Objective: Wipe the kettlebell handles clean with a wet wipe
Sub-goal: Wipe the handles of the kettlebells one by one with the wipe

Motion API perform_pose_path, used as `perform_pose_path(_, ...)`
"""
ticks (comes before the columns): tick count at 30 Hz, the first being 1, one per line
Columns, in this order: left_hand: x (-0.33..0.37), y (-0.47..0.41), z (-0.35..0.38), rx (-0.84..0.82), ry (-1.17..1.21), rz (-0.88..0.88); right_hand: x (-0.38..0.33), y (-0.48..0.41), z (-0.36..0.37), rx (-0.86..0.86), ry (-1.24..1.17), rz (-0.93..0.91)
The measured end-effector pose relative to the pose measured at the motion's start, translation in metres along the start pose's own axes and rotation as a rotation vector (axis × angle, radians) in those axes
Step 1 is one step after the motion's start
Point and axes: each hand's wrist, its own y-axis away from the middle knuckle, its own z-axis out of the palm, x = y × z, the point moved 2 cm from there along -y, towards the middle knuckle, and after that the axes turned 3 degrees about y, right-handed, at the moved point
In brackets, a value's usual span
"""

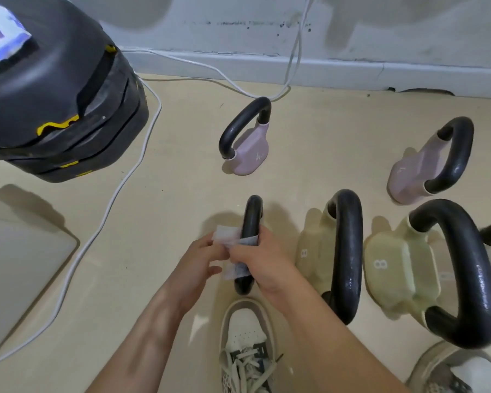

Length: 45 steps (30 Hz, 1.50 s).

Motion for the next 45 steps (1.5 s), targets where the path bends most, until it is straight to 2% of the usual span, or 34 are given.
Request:
perform_pose_path(2,0.001,0.0,-0.004,-0.021,-0.029,-0.008,-0.002,0.002,0.001,-0.005,0.021,-0.023)
perform_pose_path(5,0.002,0.001,-0.017,-0.018,0.096,-0.007,-0.002,0.003,0.003,0.026,0.046,-0.021)
perform_pose_path(8,0.005,0.001,-0.028,-0.043,0.222,0.0,0.0,0.004,0.005,0.084,0.078,-0.012)
perform_pose_path(13,0.016,-0.007,-0.034,0.017,0.295,0.074,0.004,0.016,0.005,0.219,0.14,-0.104)
perform_pose_path(18,0.024,-0.02,-0.037,0.179,0.264,0.161,0.011,0.021,0.018,0.439,0.489,-0.175)
perform_pose_path(21,0.02,-0.025,-0.043,0.316,0.23,0.234,0.01,0.023,0.023,0.499,0.65,-0.218)
perform_pose_path(22,0.017,-0.027,-0.045,0.375,0.223,0.249,0.011,0.023,0.022,0.486,0.632,-0.201)
perform_pose_path(25,0.006,-0.034,-0.055,0.565,0.25,0.255,0.009,0.026,0.016,0.343,0.369,-0.106)
perform_pose_path(28,0.004,-0.033,-0.063,0.607,0.257,0.245,0.006,0.034,0.011,0.251,0.247,-0.083)
perform_pose_path(33,-0.001,-0.028,-0.069,0.643,0.189,0.249,0.005,0.037,0.015,0.457,0.673,-0.253)
perform_pose_path(38,-0.018,-0.03,-0.078,0.788,0.266,0.137,0.005,0.034,0.021,0.48,0.968,-0.282)
perform_pose_path(43,-0.021,-0.032,-0.088,0.832,0.253,0.133,0.0,0.028,0.022,0.49,0.843,-0.25)
perform_pose_path(45,-0.02,-0.03,-0.09,0.834,0.258,0.136,0.001,0.024,0.02,0.43,0.554,-0.087)
